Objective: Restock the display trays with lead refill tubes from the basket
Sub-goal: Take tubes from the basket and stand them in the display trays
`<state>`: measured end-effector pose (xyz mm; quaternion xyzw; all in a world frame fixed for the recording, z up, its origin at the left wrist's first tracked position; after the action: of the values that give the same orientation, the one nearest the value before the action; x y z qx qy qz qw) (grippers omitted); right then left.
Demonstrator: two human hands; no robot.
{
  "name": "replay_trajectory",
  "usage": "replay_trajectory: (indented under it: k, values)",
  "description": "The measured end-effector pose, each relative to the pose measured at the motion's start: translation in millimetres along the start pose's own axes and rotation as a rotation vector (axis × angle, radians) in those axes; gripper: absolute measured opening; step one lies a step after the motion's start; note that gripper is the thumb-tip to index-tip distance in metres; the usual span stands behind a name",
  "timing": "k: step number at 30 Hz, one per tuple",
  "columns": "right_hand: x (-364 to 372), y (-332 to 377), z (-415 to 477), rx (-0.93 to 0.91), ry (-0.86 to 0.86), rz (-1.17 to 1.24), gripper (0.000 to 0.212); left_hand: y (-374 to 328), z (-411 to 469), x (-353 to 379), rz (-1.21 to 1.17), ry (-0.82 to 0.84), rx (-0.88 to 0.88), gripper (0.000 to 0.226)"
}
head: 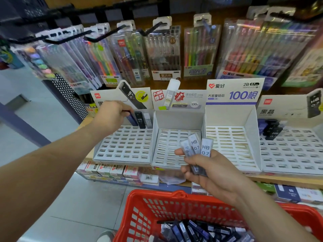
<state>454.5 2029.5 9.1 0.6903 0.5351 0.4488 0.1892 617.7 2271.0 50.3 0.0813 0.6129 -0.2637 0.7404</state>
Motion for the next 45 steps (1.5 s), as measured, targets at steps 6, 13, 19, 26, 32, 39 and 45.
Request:
replay_trajectory:
  k: [6,13,19,26,32,39,45]
  values:
    - [-1,2,0,-0.001,-0.008,0.074,0.023,1,2,-5,0.070,0.078,0.106,0.025]
    - [-3,0,4,0.030,-0.040,0.036,0.028,0,2,-2,0.065,0.072,0.081,0.023]
    - [-4,-3,5,0.037,-0.016,0.019,0.040,-3,1,7,0.003,0.034,-0.004,0.023]
    - [-8,-3,7,-0.012,-0.021,0.034,0.043,-4,-5,20,-0.020,-0.130,-0.167,0.009]
    - [-8,0,4,0.003,-0.028,0.104,0.024,-10,-2,18,0.188,-0.096,-0.103,0.020]
    - [7,15,-14,-0.031,0.073,0.082,0.011,-129,-19,-25,-1.018,0.279,-0.245,0.020]
    - [9,34,-43,-0.067,0.175,-0.153,0.005,-185,-30,-46,-0.924,0.315,-0.049,0.014]
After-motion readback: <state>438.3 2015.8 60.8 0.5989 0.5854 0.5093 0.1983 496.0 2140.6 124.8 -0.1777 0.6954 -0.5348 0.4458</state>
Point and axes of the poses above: each hand's wrist, its own z-axis towards the middle knuckle, its own x-axis out of the palm, y = z × x, the point moved 1 cm from there along z, towards the middle knuckle, and after that the axes turned 8 degrees about x, right-handed, at the moved point
